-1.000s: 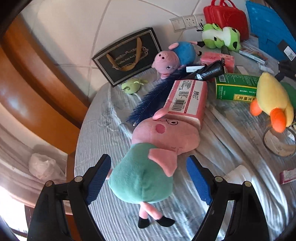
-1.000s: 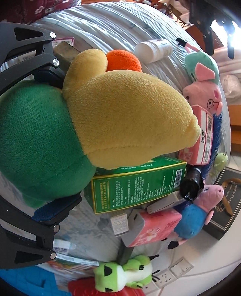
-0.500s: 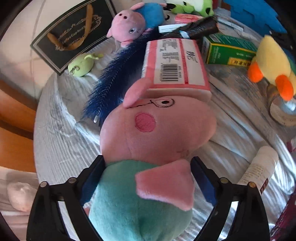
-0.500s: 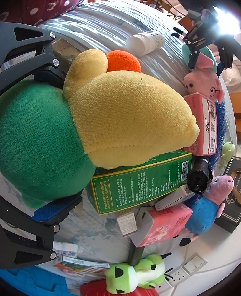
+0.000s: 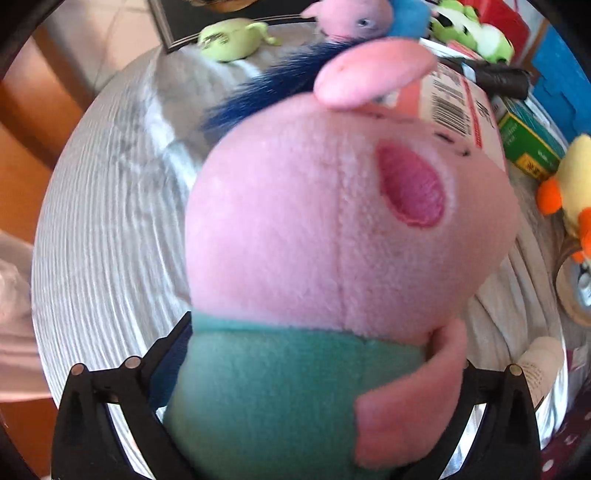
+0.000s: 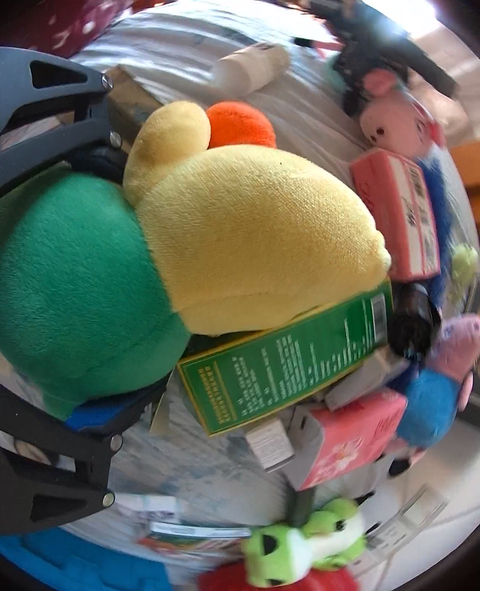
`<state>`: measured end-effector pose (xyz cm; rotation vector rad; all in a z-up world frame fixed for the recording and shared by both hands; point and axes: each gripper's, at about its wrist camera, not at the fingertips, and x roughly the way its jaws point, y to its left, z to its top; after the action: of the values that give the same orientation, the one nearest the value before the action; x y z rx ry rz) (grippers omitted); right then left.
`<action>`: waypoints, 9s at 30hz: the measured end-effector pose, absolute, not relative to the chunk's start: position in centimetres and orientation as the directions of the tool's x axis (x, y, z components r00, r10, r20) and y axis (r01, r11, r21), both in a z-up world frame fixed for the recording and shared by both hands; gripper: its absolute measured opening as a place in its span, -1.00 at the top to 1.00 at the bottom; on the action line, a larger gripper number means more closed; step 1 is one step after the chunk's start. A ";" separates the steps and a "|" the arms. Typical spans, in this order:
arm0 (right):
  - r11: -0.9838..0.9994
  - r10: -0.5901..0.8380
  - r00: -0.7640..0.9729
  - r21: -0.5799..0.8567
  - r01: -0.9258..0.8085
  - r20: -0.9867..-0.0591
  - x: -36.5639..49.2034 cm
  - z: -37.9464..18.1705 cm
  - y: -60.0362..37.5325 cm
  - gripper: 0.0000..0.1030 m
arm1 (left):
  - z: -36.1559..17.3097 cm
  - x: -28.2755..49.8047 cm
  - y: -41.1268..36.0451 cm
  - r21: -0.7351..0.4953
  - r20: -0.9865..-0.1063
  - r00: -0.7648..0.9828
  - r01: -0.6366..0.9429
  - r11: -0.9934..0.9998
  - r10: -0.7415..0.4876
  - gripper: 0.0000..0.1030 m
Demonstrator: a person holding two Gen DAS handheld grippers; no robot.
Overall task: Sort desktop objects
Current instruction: 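Carry the pig and duck plushes into the blue crate and open both tools, then withdraw both tools from the crate back over the bed, then grasp the white pill bottle with the left tool while the right tool grasps the tape roll, then carry the pill bottle and tape roll into the blue crate and release them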
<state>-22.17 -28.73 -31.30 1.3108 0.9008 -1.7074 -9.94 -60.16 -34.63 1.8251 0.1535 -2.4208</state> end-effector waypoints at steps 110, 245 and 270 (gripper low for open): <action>-0.907 -0.417 -0.870 0.181 0.380 -0.262 -11.8 1.0 22.2 -1.00 | 0.1 -15.3 -2.5 0.065 -0.307 -0.952 -0.008 -0.998 -0.013 -0.93; -0.644 -0.405 -0.184 0.136 0.753 -0.895 -14.2 -29.2 -22.2 0.61 | -27.5 -3.5 -38.9 -0.043 -0.733 -0.664 -0.166 -0.985 0.144 0.11; -0.810 -0.512 -0.630 0.084 0.580 -0.584 -15.1 -7.3 -6.6 0.65 | -9.3 -10.3 -24.3 0.076 -0.507 -0.800 -0.412 -0.908 0.320 0.11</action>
<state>-15.15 -6.57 -7.34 0.8099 0.1482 -2.3881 -10.31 -24.34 -9.34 0.8993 -0.3302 -3.3994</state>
